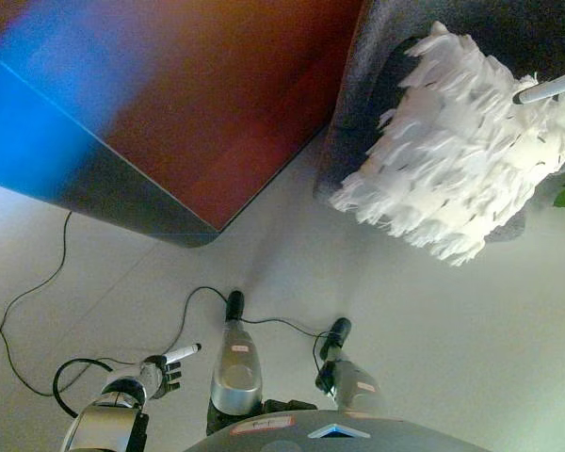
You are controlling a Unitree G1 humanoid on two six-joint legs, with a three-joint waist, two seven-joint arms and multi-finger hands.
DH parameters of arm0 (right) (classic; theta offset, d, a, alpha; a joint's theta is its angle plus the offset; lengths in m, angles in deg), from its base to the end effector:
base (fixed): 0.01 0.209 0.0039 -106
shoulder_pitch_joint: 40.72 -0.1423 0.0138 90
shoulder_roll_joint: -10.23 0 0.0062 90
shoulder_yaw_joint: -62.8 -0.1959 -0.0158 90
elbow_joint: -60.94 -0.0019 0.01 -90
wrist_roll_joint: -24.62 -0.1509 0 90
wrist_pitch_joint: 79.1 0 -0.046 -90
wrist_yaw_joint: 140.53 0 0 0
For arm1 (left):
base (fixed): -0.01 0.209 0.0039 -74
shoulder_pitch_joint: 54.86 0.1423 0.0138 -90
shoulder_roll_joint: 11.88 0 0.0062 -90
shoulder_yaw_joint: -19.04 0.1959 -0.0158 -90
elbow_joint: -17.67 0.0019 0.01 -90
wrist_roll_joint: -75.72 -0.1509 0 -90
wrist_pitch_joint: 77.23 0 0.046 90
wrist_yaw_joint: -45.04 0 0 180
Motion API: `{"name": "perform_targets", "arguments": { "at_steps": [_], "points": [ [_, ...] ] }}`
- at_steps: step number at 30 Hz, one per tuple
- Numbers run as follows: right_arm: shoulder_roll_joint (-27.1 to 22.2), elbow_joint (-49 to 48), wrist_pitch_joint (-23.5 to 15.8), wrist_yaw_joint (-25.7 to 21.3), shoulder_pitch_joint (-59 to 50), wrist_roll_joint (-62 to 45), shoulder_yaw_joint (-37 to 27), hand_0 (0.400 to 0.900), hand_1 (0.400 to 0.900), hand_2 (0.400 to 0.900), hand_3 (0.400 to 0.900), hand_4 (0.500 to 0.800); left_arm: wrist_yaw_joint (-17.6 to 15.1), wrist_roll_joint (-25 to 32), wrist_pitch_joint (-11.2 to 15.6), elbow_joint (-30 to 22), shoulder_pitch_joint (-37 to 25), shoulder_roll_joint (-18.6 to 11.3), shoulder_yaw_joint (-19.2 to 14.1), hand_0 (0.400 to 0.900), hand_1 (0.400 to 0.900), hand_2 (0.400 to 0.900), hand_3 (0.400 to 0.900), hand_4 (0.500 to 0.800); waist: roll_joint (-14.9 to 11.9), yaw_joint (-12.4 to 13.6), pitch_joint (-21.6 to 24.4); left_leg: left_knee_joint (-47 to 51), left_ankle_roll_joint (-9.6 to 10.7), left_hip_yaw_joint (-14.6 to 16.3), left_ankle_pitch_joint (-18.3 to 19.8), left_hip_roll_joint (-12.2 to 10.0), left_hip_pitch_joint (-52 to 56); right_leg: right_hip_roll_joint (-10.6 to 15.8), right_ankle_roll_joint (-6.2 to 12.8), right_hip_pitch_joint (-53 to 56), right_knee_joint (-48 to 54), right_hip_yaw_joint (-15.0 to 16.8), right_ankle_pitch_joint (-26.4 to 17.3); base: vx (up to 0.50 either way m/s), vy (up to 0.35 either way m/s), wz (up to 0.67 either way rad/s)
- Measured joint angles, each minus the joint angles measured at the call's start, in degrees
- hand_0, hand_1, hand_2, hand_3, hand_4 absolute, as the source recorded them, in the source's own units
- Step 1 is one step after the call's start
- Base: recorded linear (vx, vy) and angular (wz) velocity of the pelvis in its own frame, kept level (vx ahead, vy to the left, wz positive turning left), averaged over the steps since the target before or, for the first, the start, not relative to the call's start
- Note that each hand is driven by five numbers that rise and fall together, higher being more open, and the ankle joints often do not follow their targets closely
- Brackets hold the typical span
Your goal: Pick up the pillow and put it on the sofa.
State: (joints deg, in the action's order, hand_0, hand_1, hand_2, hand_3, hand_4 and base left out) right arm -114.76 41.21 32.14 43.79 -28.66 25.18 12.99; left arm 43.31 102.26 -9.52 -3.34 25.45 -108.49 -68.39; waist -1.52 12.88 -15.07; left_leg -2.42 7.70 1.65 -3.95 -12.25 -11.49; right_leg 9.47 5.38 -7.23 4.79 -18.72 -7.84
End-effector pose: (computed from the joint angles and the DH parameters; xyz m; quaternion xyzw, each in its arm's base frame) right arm 0.3529 -0.3359 0.2748 -0.4681 0.1896 -0.2472 0.8269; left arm 0.1309 0.2822 -0.1067 -0.0495 0.6143 0.2011 0.7614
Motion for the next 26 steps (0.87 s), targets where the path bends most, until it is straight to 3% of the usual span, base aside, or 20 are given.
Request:
{"name": "perform_targets", "arguments": {
  "at_steps": [7, 12, 18, 22, 26],
  "points": [
    [-0.83, 0.03, -0.21, 2.93, 0.02, 0.04, -0.31, 0.900, 0.900, 0.900, 0.900, 0.800, 1.47, -2.86, 1.12, 0.09, 1.06, -0.11, -1.70, 0.900, 0.900, 0.900, 0.900, 0.800, -0.41, -0.34, 0.18, 2.18, 0.01, 1.59, 0.01, 0.08, 5.09, 0.15, 0.01, 3.03, 0.04, 1.15, 0.00, 0.05, 0.048, -0.08],
    [-2.08, -0.10, -1.07, 5.55, 1.66, 0.47, -4.54, 0.900, 0.900, 0.900, 0.900, 0.800, 2.21, -4.40, 1.20, 0.41, 1.52, -0.33, -1.84, 0.900, 0.900, 0.900, 0.900, 0.800, -1.35, -1.56, 2.53, 3.63, 0.00, 2.84, 0.01, 0.29, 7.59, 0.36, 0.04, 4.20, 0.07, 2.17, 0.02, 0.07, 0.098, -0.04],
    [-1.32, -3.39, -4.02, 7.50, 18.26, 2.14, -12.06, 0.900, 0.900, 0.900, 0.900, 0.800, 2.53, -4.47, 1.25, 0.42, 2.96, -0.24, -1.55, 0.900, 0.900, 0.900, 0.900, 0.800, -1.35, -1.92, 8.49, 6.46, 0.04, 4.05, 0.07, 0.67, 12.75, 0.71, 0.69, 7.44, 0.16, 2.62, 0.75, 0.05, 0.093, -0.02],
    [6.20, -5.79, -6.09, 7.14, 34.38, 1.50, -20.31, 0.900, 0.900, 0.900, 0.900, 0.800, 2.33, -4.42, 1.46, 0.66, 3.88, 0.10, -0.34, 0.900, 0.900, 0.900, 0.900, 0.800, -0.91, -3.63, 10.86, 7.05, 0.16, 5.27, 0.29, 0.72, 14.95, 0.79, 0.72, 9.11, 0.17, 2.95, 0.86, -0.03, 0.074, -0.07],
    [16.70, -4.93, -6.69, 5.41, 49.68, -3.45, -21.74, 0.900, 0.900, 0.900, 0.900, 0.800, 2.37, -4.06, 2.20, 0.98, 3.79, 1.41, 1.38, 0.900, 0.900, 0.900, 0.900, 0.800, 0.39, -5.08, 12.40, 7.08, 0.74, 5.89, 1.45, 0.71, 15.44, 0.75, 0.97, 9.27, 0.12, 3.30, 0.74, -0.04, 0.055, -0.03]
  ]
}}
